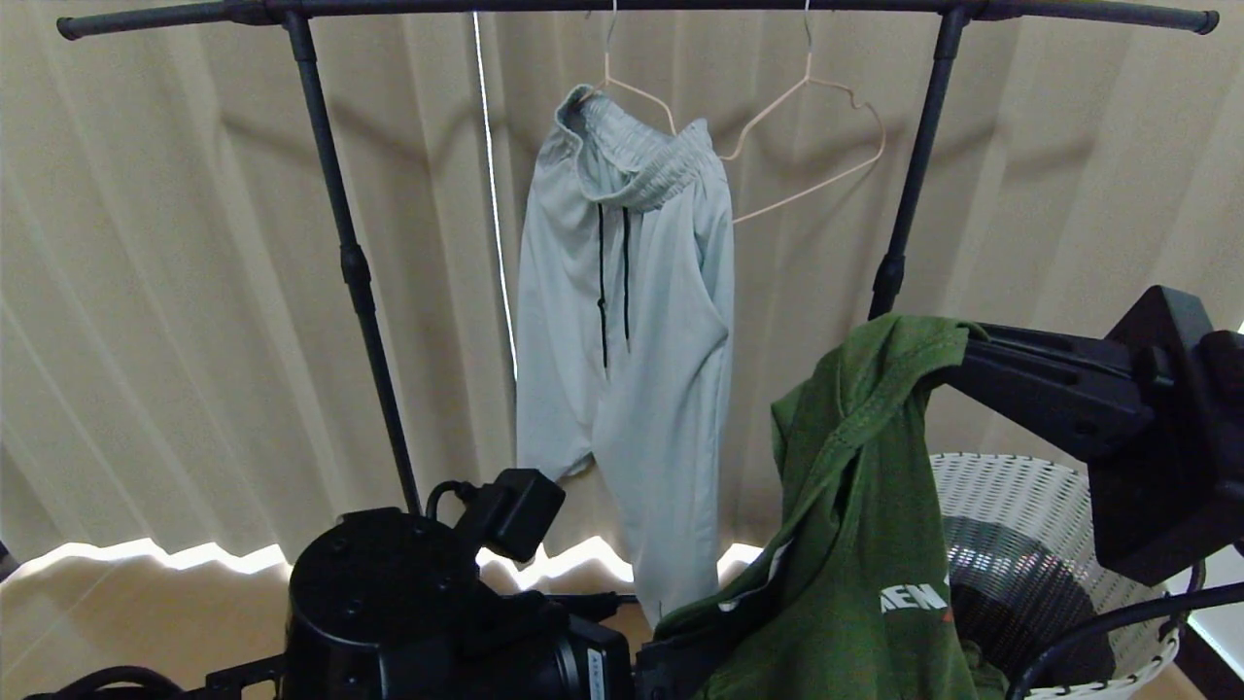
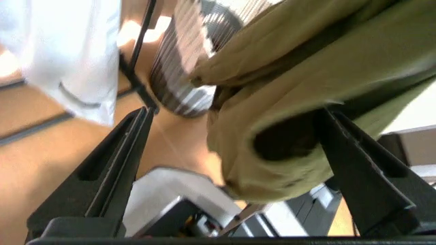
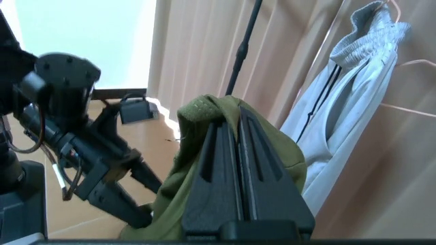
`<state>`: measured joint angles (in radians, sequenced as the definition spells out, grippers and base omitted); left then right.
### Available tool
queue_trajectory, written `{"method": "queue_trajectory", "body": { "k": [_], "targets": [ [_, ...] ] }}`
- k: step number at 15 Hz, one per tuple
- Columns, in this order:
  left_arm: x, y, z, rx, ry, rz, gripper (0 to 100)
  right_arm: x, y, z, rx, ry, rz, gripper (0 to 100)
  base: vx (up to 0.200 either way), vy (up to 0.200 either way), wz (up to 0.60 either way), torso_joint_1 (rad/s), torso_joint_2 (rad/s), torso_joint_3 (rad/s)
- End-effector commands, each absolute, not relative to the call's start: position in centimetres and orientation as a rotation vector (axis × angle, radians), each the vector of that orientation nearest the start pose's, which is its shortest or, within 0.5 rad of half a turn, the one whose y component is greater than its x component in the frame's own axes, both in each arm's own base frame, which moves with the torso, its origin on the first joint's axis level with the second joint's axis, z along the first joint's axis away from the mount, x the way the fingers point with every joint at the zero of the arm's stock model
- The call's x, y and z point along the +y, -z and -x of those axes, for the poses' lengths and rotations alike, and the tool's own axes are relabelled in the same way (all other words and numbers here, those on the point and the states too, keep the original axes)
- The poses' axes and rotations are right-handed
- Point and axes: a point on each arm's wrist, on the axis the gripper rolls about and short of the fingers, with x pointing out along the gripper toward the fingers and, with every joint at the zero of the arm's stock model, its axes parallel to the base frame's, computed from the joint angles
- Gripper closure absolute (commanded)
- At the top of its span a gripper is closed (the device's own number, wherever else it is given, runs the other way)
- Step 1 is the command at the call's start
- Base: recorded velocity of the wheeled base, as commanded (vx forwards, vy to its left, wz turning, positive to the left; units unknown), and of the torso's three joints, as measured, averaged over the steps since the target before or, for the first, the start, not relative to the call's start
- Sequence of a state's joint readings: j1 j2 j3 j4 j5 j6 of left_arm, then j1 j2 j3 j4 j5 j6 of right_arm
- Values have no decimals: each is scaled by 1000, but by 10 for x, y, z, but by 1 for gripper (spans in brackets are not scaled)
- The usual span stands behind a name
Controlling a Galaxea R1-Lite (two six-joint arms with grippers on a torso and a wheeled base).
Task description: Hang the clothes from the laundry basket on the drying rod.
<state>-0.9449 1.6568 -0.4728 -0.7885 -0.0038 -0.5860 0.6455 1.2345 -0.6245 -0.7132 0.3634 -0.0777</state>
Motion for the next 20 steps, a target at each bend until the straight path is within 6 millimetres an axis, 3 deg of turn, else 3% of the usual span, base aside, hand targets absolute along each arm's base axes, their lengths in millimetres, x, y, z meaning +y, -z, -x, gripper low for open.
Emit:
{"method": "queue_trajectory", "body": {
  "k": [1, 7, 12, 15, 16, 20],
  "targets": [
    [-206, -123, -148, 635, 791, 347, 0, 120, -256, -145, -147, -1004, 56, 100, 0, 0, 0, 0, 0, 0],
    [-198, -114, -142, 671, 774, 326, 0, 123, -255, -150, -169, -1002, 53, 100, 0, 0, 0, 0, 0, 0],
    [-203, -122, -149, 600, 783, 368, 0, 122, -252, -149, -163, -1006, 54, 100, 0, 0, 0, 0, 0, 0],
    [-204, -110, -150, 638, 763, 342, 0, 122, -255, -148, -177, -1003, 52, 100, 0, 0, 0, 0, 0, 0],
    [-204, -105, -150, 656, 749, 331, 100, 121, -257, -148, -184, -1003, 51, 100, 0, 0, 0, 0, 0, 0],
    [-197, -102, -145, 661, 743, 310, 100, 121, -257, -148, -184, -1001, 51, 100, 0, 0, 0, 0, 0, 0]
  ]
}}
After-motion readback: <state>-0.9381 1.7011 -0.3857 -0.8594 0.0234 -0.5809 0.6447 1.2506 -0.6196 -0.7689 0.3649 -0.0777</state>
